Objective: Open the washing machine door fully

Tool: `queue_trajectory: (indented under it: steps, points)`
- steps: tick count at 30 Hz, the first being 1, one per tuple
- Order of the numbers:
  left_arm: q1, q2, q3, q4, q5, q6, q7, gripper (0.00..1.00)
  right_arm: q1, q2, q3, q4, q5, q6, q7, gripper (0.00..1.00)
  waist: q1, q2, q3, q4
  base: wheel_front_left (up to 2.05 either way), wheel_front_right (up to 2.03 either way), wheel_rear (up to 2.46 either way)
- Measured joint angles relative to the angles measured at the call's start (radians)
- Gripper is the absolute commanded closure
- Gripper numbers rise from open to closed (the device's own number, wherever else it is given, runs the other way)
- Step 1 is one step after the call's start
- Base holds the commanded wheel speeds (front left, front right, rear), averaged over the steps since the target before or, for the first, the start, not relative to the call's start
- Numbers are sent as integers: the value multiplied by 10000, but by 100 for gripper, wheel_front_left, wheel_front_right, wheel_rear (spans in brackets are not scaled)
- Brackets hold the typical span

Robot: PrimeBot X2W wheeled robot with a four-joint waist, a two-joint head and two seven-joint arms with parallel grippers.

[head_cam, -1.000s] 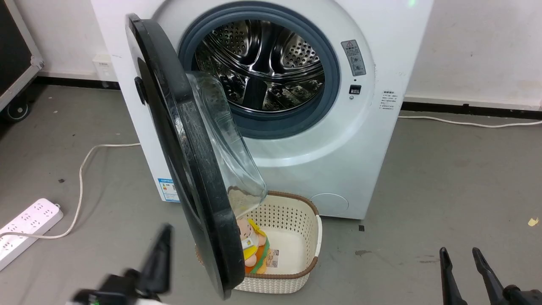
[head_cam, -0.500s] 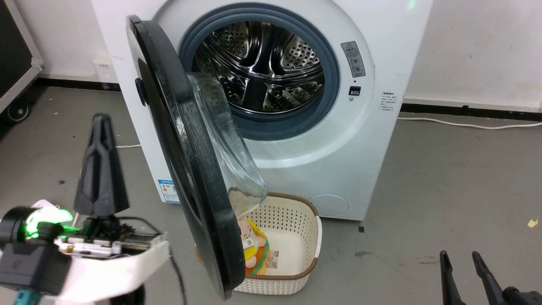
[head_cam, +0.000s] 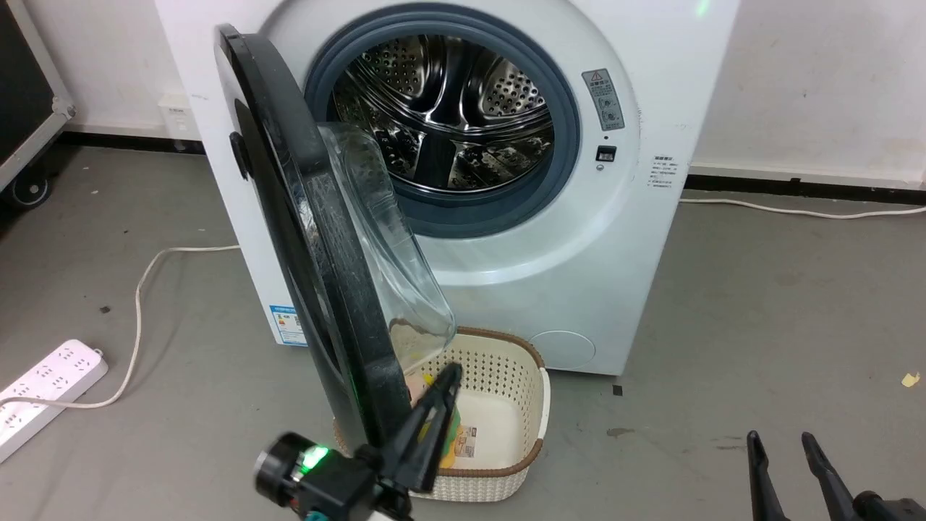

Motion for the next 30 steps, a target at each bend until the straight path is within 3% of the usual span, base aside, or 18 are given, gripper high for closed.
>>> queue_trajectory:
  steps: [5,10,13,21,30]
  points:
    - [-35,-31,-257,1283,-207,6,222,100,-3,0,4,-2,4,0,0,0,0,0,69,106,0,0,0]
    - [-468,-79,17,2763,-408,541,341,100,-13,0,98,33,257,0,0,0,1,0,173,249,0,0,0]
    - [-658,-105,42,3185,-439,527,188,100,-12,0,127,54,435,-2,0,0,0,0,200,417,0,0,0]
    - [-721,-42,119,3547,-510,560,-23,100,-11,2,67,56,408,0,0,0,0,0,179,1189,0,0,0]
    - [-727,384,813,3513,-817,907,-109,100,-3,10,6,163,410,0,0,0,0,0,191,2566,0,0,0]
